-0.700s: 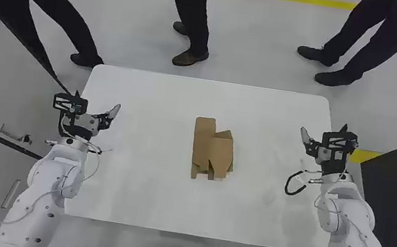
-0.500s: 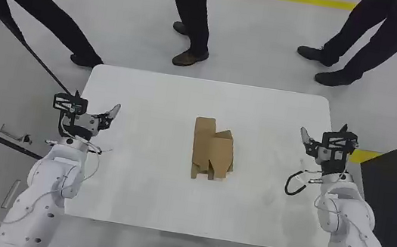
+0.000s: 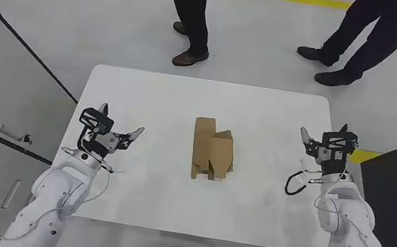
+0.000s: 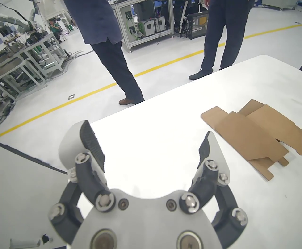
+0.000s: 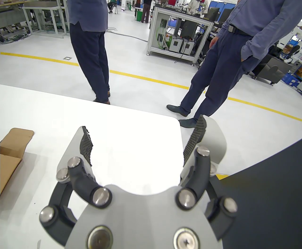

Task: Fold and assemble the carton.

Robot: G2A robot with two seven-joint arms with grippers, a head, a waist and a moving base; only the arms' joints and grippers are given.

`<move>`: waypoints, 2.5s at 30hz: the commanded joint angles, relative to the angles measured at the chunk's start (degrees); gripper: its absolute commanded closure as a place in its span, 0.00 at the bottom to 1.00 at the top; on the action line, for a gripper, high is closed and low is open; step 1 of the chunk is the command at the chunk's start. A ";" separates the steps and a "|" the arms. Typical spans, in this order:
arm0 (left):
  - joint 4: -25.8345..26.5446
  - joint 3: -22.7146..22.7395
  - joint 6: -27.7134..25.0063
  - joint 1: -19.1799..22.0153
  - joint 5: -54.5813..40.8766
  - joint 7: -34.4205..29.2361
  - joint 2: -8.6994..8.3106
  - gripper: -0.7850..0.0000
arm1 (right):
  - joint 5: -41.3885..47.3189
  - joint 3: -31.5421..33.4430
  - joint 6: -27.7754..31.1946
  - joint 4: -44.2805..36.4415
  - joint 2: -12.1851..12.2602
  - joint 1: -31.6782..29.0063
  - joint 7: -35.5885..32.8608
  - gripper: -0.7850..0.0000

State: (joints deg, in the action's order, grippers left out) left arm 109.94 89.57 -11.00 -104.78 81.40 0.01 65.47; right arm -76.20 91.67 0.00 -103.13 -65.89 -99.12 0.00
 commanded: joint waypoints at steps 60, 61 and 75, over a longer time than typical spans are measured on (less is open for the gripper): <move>-21.47 -37.21 23.95 8.59 20.04 16.07 6.37 0.00 | 0.00 0.00 0.00 0.00 0.00 0.00 0.00 0.00; -21.23 -37.81 24.77 8.72 20.15 15.17 6.59 0.00 | 0.00 0.00 0.00 0.00 0.00 0.00 0.00 0.00; -14.72 -41.78 31.07 8.23 31.43 -6.42 7.89 0.00 | 0.00 0.00 0.00 0.00 0.00 0.00 0.00 0.00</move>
State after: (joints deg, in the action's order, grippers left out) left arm 95.24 47.94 20.12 -96.60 112.70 -6.27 73.33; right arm -76.20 91.67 0.00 -103.13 -65.89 -99.12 0.00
